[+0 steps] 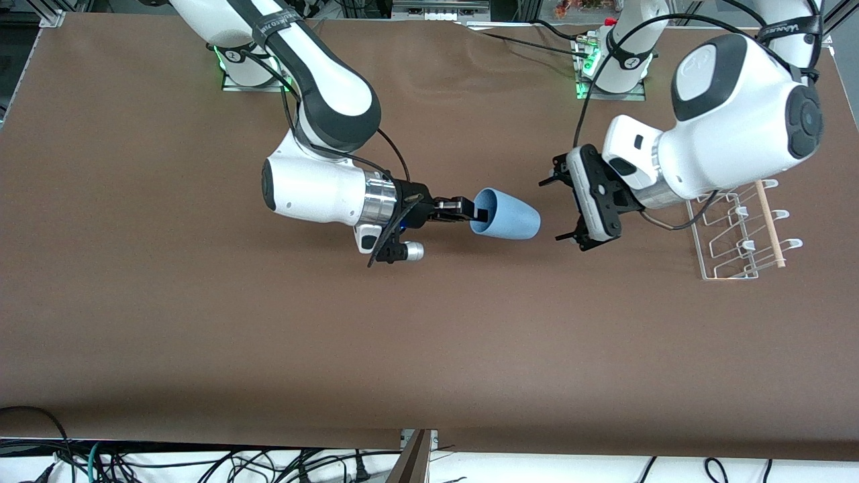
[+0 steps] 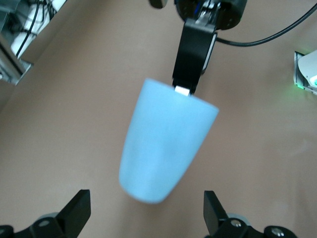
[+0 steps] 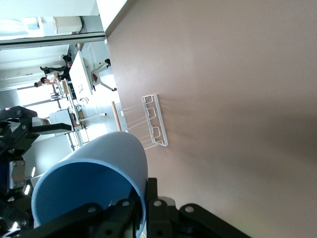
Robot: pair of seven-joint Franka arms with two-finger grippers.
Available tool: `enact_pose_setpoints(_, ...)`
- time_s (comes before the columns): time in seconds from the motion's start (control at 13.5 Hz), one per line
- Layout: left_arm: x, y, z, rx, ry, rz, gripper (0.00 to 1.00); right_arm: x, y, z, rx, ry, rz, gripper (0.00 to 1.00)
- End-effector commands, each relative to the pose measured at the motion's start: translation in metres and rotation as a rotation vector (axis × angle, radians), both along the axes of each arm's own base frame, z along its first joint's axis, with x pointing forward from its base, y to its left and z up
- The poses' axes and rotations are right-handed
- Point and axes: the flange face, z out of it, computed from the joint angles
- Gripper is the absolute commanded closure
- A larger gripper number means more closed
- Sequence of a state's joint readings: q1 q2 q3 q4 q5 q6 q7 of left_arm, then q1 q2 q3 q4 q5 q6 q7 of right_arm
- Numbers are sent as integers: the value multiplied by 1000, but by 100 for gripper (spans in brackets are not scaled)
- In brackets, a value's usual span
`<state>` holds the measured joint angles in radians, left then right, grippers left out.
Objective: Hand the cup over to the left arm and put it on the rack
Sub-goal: 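Grasp the cup bottom with the left gripper, open the right gripper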
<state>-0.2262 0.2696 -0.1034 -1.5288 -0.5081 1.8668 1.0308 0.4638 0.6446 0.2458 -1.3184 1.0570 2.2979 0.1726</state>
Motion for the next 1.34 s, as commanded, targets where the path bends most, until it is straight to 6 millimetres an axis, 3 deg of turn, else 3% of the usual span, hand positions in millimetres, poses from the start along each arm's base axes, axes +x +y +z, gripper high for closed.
enact_pose_setpoints(0.0,8,-10,-9,-21,-48,-60,0,4,7,12,41,1,-14,100)
enact_pose_setpoints(0.22,4,-35,-17,-20,-74,-92,0,4,6,15,47,-1,-15,100)
enact_pose_setpoints(0.52,5,-47,-27,-25,-95,-113,1,5,5,18,49,-4,-16,100)
enact_pose_setpoints(0.59,6,-47,-28,-24,-95,-115,17,5,5,18,49,-3,-15,100)
enact_pose_setpoints(0.67,6,-46,-29,-24,-96,-121,45,6,4,18,49,-4,-14,100)
enact_pose_setpoints(0.82,6,-43,-30,-17,-95,-129,78,6,4,18,49,-4,-14,100)
enact_pose_setpoints(0.89,7,-41,-30,-16,-95,-129,86,6,3,19,50,-6,-14,100)
enact_pose_setpoints(1.11,7,-40,-30,-15,-93,-127,87,7,2,20,51,-9,-15,100)
enact_pose_setpoints(1.19,7,-40,-29,-16,-94,-127,87,7,1,19,50,-8,-14,89)
enact_pose_setpoints(1.26,7,-40,-29,-16,-94,-125,87,9,0,19,49,-23,-9,1)
